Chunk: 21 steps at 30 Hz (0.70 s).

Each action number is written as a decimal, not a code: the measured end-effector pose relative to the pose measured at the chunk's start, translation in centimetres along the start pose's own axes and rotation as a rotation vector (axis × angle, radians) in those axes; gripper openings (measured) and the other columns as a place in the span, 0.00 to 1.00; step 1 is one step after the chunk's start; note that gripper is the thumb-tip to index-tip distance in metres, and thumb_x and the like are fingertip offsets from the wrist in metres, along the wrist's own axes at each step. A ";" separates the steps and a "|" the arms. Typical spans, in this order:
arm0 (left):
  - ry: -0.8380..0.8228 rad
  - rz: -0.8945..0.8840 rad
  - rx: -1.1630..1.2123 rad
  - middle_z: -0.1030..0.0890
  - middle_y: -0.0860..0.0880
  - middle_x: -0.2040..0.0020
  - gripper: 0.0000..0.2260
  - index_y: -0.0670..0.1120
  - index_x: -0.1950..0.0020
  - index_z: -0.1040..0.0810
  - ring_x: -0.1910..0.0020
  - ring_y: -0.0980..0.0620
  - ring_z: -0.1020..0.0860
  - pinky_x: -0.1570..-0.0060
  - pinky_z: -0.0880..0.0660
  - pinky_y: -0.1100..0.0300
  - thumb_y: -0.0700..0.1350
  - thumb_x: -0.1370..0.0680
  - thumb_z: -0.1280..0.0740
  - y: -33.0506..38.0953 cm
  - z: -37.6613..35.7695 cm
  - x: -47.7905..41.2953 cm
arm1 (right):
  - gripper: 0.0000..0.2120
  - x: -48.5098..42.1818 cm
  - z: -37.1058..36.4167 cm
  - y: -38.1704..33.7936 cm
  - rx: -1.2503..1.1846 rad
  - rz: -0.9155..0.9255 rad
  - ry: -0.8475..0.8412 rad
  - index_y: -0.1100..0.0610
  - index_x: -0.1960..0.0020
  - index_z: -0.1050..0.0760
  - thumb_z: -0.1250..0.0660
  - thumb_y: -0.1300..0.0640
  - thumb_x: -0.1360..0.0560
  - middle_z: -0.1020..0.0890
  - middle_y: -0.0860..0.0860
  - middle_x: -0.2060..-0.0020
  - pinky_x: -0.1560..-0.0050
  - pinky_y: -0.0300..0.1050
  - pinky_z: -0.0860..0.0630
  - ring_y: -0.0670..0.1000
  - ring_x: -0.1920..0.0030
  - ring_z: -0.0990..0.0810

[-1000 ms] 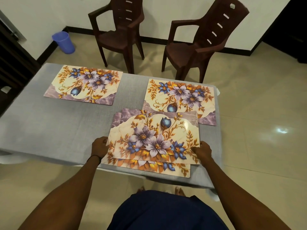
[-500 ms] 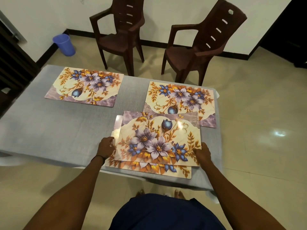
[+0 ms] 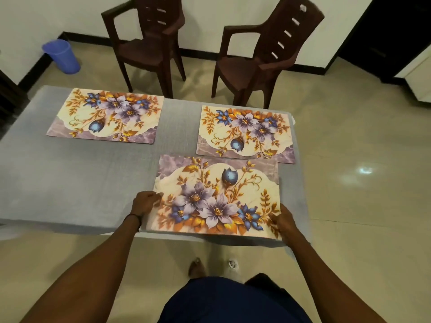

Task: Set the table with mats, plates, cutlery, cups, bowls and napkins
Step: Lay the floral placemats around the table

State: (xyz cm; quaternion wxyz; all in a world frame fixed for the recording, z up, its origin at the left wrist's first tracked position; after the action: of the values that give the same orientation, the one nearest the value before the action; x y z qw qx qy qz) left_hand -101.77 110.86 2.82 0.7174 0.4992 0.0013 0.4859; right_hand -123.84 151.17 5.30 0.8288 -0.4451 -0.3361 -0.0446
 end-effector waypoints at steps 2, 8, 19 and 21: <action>-0.026 0.006 -0.024 0.26 0.44 0.71 0.13 0.43 0.71 0.25 0.65 0.48 0.29 0.62 0.35 0.55 0.39 0.29 0.26 -0.4 1.1 0.3 | 0.15 1.2 -0.5 0.7 0.019 0.013 -0.034 0.52 0.36 0.25 0.35 0.48 0.21 0.18 0.52 0.42 0.38 0.57 0.23 0.52 0.45 0.19; 0.044 0.000 -0.131 0.17 0.38 0.57 0.05 0.38 0.56 0.17 0.60 0.44 0.23 0.55 0.26 0.51 0.37 0.29 0.25 -1.7 3.7 1.7 | 0.35 1.7 -2.2 1.6 0.102 0.087 -0.209 0.51 0.37 0.24 0.28 0.31 0.36 0.18 0.52 0.41 0.37 0.59 0.23 0.52 0.42 0.18; 0.276 -0.084 -0.201 0.18 0.39 0.48 0.07 0.38 0.48 0.21 0.49 0.39 0.22 0.54 0.30 0.55 0.41 0.22 0.31 -5.0 9.0 8.9 | 0.23 5.4 -6.9 -0.5 0.227 0.238 -0.194 0.58 0.34 0.25 0.30 0.53 0.27 0.19 0.56 0.40 0.43 0.46 0.27 0.57 0.40 0.21; 0.298 -0.103 -0.168 0.19 0.38 0.50 0.06 0.36 0.49 0.22 0.50 0.39 0.22 0.55 0.32 0.57 0.38 0.23 0.31 -6.0 9.5 10.3 | 0.19 6.1 -7.8 -0.3 0.245 0.248 -0.185 0.57 0.35 0.25 0.31 0.57 0.25 0.18 0.56 0.41 0.45 0.45 0.28 0.57 0.41 0.21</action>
State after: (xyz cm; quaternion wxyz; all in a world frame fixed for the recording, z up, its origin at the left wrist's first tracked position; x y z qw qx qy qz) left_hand -87.52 111.14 8.23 0.7725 0.3593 0.0925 0.5154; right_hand -115.23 146.35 6.19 0.8415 -0.3812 -0.3562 0.1403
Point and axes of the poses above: each hand's wrist, its own x-axis away from the middle knuckle, its own z-axis out of the back of the hand, y = z × x, the point moved 1 cm from there along -x, towards the middle knuckle
